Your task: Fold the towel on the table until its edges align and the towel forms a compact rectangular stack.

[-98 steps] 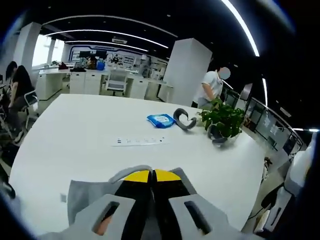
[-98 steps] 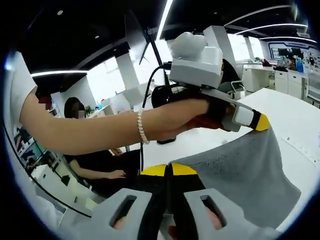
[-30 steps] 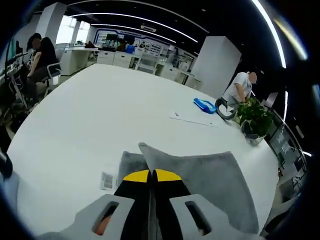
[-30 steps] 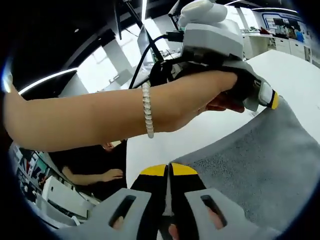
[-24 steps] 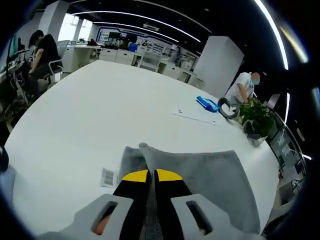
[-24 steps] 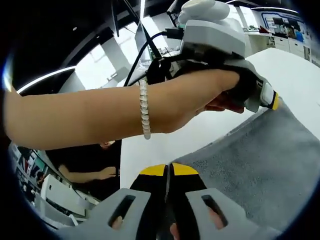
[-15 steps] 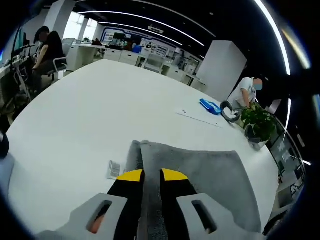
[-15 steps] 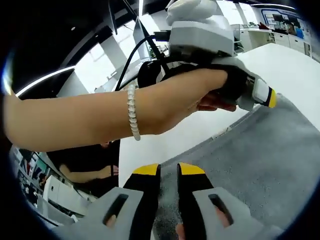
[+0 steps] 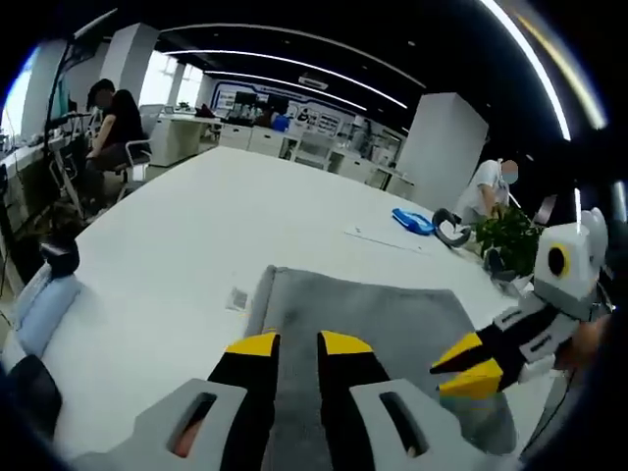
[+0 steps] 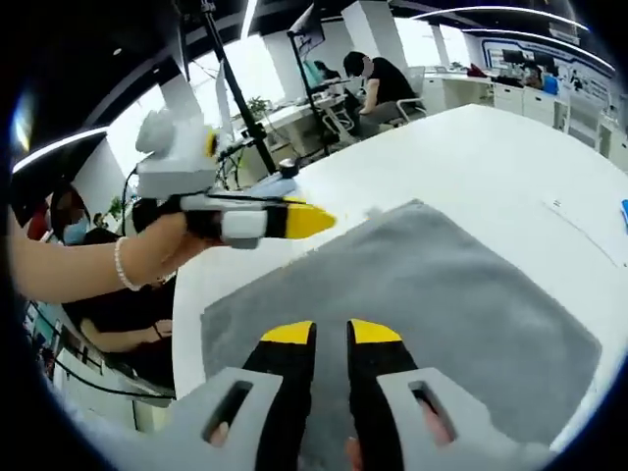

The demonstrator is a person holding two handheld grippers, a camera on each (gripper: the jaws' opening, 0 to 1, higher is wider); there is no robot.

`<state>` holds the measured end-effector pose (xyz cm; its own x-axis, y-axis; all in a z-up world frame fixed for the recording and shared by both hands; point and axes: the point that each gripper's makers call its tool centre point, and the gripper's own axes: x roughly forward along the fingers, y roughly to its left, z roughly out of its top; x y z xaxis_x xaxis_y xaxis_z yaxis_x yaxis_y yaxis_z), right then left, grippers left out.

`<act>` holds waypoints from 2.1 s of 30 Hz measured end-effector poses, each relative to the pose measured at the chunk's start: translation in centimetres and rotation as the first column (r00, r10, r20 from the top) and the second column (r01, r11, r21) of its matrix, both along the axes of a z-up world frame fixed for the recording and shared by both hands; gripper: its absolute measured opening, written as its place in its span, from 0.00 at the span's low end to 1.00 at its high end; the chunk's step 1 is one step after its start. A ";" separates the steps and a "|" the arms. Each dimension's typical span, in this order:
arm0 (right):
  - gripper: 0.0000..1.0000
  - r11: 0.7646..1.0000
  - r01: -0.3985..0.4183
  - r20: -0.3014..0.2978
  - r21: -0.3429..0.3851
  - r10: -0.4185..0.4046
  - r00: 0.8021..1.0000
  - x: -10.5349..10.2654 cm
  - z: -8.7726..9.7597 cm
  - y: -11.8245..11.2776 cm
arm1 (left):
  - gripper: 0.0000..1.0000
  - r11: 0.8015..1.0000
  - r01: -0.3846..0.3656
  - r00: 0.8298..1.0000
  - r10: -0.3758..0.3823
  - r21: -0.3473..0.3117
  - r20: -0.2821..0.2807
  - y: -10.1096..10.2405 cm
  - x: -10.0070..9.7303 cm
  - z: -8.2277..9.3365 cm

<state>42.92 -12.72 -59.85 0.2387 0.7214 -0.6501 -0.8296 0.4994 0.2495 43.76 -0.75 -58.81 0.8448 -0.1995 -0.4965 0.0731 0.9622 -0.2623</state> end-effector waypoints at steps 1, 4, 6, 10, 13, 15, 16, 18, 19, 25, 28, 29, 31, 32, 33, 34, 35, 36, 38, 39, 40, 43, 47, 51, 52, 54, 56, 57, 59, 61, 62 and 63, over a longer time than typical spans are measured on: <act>0.09 1.000 0.013 0.014 -0.006 -0.013 1.000 0.8 0.0 -1.1 | 0.15 1.000 0.006 1.000 -0.005 0.011 -0.015 -0.2 -0.9 -0.2; 0.05 0.995 0.076 0.050 -0.061 -0.073 0.996 3.2 -0.6 -4.1 | 0.15 0.999 0.014 0.998 -0.011 0.046 -0.054 -0.7 -3.6 -0.7; 0.00 0.983 0.133 0.074 -0.123 -0.125 0.989 4.8 -1.6 -6.7 | 0.13 0.998 -0.005 0.995 0.011 0.056 -0.099 -0.9 -5.9 -1.4; 0.00 0.959 0.230 0.058 -0.168 -0.224 0.973 6.7 -3.1 -10.2 | 0.09 0.999 -0.021 0.985 0.029 0.050 -0.170 -2.0 -9.6 -2.8; 0.00 0.955 0.244 0.053 -0.171 -0.238 0.970 7.3 -3.4 -11.1 | 0.09 0.999 -0.030 0.981 0.037 0.039 -0.192 -2.7 -10.5 -3.6; 0.00 0.951 0.245 0.058 -0.187 -0.238 0.969 7.6 -3.8 -11.5 | 0.09 0.998 -0.022 0.974 0.034 0.054 -0.223 -3.0 -10.8 -4.3; 0.00 0.948 0.243 0.063 -0.208 -0.235 0.970 7.7 -4.2 -11.8 | 0.08 0.998 -0.021 0.974 0.033 0.054 -0.225 -3.3 -10.8 -4.4; 0.00 0.942 0.238 0.051 -0.237 -0.233 0.971 7.6 -5.0 -12.3 | 0.08 0.997 -0.014 0.971 0.030 0.070 -0.238 -3.6 -10.9 -4.9; 0.00 0.937 0.233 0.028 -0.259 -0.234 0.972 7.2 -5.7 -12.6 | 0.08 0.997 -0.006 0.969 0.025 0.077 -0.247 -3.7 -10.9 -5.2; 0.00 0.938 0.218 0.061 -0.270 -0.210 0.976 6.9 -6.1 -13.0 | 0.01 0.996 0.048 0.956 -0.025 0.071 -0.293 -5.4 -11.7 -6.6; 0.00 0.939 0.205 0.055 -0.277 -0.197 0.979 7.0 -6.1 -13.1 | 0.01 0.993 0.056 0.958 -0.026 0.099 -0.284 -5.4 -11.5 -6.5; 0.00 0.937 0.207 0.048 -0.282 -0.202 0.978 7.0 -6.1 -13.1 | 0.01 0.994 0.049 0.958 -0.019 0.098 -0.287 -5.4 -11.6 -6.5; 0.00 0.929 0.192 0.057 -0.316 -0.184 0.981 6.8 -6.1 -13.1 | 0.01 0.994 0.041 0.958 -0.010 0.105 -0.285 -5.4 -11.7 -6.6; 0.00 0.919 0.167 0.078 -0.357 -0.148 0.986 6.8 -6.2 -13.3 | 0.01 0.985 0.079 0.962 -0.034 0.155 -0.272 -5.3 -11.6 -6.6; 0.00 0.912 0.151 0.093 -0.382 -0.125 0.988 6.7 -6.2 -13.4 | 0.01 0.976 0.108 0.962 -0.054 0.188 -0.269 -5.5 -11.6 -6.6; 0.00 0.904 0.133 0.112 -0.406 -0.095 0.989 6.7 -6.2 -13.4 | 0.01 0.965 0.144 0.960 -0.082 0.221 -0.268 -5.7 -11.6 -6.6; 0.00 0.899 0.124 0.120 -0.419 -0.081 0.990 6.6 -6.2 -13.4 | 0.01 0.964 0.147 0.958 -0.082 0.223 -0.275 -5.8 -11.6 -6.6; 0.00 0.896 0.114 0.133 -0.429 -0.062 0.989 6.6 -6.3 -13.5 | 0.01 0.972 0.122 0.956 -0.060 0.200 -0.288 -5.9 -11.6 -6.6; 0.00 0.896 0.124 0.127 -0.425 -0.077 0.989 6.5 -6.3 -13.7 | 0.00 0.978 0.105 0.945 -0.041 0.181 -0.326 -6.1 -11.6 -6.7; 0.00 0.894 0.130 0.121 -0.429 -0.086 0.989 6.5 -6.3 -14.1 | 0.00 0.973 0.126 0.940 -0.053 0.196 -0.338 -6.4 -11.6 -6.7; 0.00 0.892 0.131 0.116 -0.433 -0.089 0.989 6.4 -6.3 -14.4 | 0.00 0.968 0.145 0.935 -0.065 0.207 -0.350 -6.6 -11.6 -6.7; 0.00 0.882 0.117 0.112 -0.457 -0.073 0.991 5.8 -6.3 -15.6 | 0.00 0.949 0.218 0.914 -0.116 0.228 -0.388 -7.4 -11.7 -6.8; 0.00 0.883 0.120 0.100 -0.453 -0.083 0.991 5.5 -6.3 -17.1 | 0.00 0.937 0.260 0.883 -0.134 0.233 -0.449 -8.4 -11.5 -6.9; 0.00 0.884 0.127 0.089 -0.449 -0.097 0.991 4.9 -6.2 -18.7 | 0.00 0.913 0.321 0.849 -0.160 0.251 -0.504 -9.8 -11.2 -6.9; 0.00 0.884 0.131 0.089 -0.450 -0.101 0.991 4.8 -6.2 -19.2 | 0.00 0.906 0.336 0.843 -0.168 0.257 -0.511 -10.3 -11.2 -6.9; 0.00 0.882 0.137 0.092 -0.450 -0.106 0.990 4.5 -6.2 -20.1 | 0.00 0.901 0.349 0.837 -0.176 0.259 -0.518 -11.1 -11.0 -6.9; 0.00 0.882 0.145 0.093 -0.449 -0.115 0.989 4.2 -6.2 -21.2 | 0.00 0.900 0.354 0.834 -0.181 0.253 -0.522 -11.9 -11.0 -6.9; 0.00 0.882 0.149 0.093 -0.447 -0.120 0.988 4.1 -6.2 -21.9 | 0.00 0.899 0.357 0.833 -0.184 0.253 -0.521 -12.3 -10.9 -6.9; 0.00 0.882 0.157 0.088 -0.444 -0.131 0.987 4.0 -6.2 -23.1 | 0.00 0.893 0.367 0.833 -0.191 0.260 -0.520 -13.3 -10.9 -6.9; 0.00 0.883 0.165 0.083 -0.439 -0.144 0.986 3.8 -6.2 -24.1 | 0.00 0.889 0.376 0.832 -0.199 0.262 -0.519 -14.2 -10.8 -6.9; 0.00 0.883 0.176 0.080 -0.434 -0.157 0.984 3.7 -6.2 -24.9 | 0.00 0.888 0.380 0.831 -0.204 0.260 -0.518 -14.6 -10.8 -6.9; 0.00 0.883 0.181 0.079 -0.432 -0.163 0.983 3.7 -6.2 -25.4 | 0.00 0.889 0.384 0.828 -0.211 0.251 -0.520 -15.3 -10.8 -7.0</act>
